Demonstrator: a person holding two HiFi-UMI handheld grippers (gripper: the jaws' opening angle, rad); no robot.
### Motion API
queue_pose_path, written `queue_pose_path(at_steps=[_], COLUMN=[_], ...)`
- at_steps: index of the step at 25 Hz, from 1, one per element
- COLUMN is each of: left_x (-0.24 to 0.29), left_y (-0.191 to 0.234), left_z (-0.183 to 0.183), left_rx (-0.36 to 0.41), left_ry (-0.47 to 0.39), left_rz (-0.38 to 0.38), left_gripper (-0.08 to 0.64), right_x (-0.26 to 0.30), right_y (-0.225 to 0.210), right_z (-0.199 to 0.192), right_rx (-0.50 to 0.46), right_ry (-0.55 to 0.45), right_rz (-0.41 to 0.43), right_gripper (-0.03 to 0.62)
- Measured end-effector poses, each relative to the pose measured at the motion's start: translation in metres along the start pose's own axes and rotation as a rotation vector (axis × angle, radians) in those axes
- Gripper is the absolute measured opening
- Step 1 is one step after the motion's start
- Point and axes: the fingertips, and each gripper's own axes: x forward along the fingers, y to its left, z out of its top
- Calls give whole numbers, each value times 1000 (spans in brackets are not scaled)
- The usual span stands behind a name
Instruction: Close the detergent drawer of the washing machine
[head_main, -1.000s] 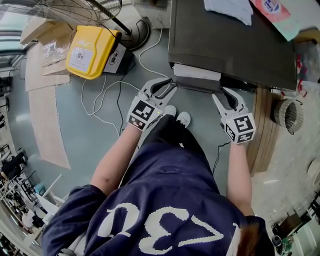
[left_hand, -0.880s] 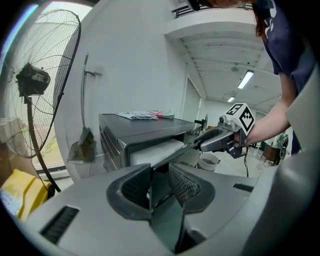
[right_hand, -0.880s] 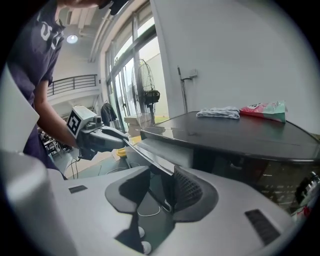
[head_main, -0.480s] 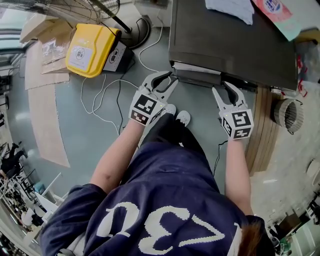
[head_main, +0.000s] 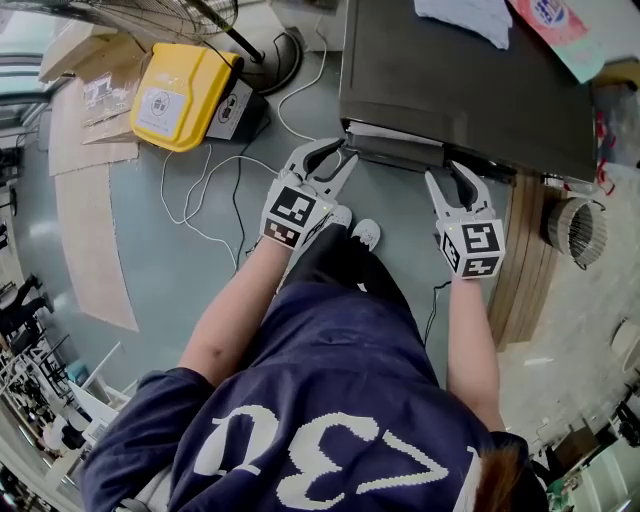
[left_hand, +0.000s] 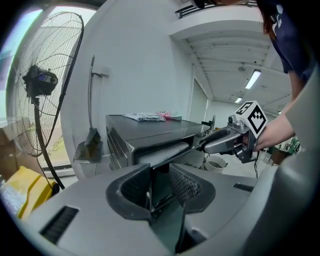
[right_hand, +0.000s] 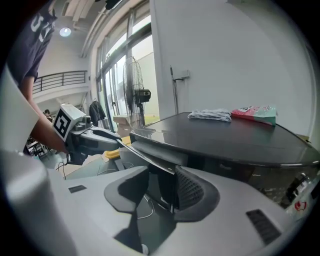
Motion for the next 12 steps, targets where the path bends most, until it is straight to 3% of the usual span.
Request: queue_pose_path(at_steps=[8,12], left_x=[12,12], left_y=[14,18], left_z=[9,8], left_rx=[-10,-59], left_ry=[1,-18], left_rz=[53,75], left_gripper=[130,132], right_x=[12,13], right_y=[-13,-15], right_z=[10,8], right_rx=[28,49], right_ry=[-5,-29], right_rz=[-66,-100], right_gripper=[184,186])
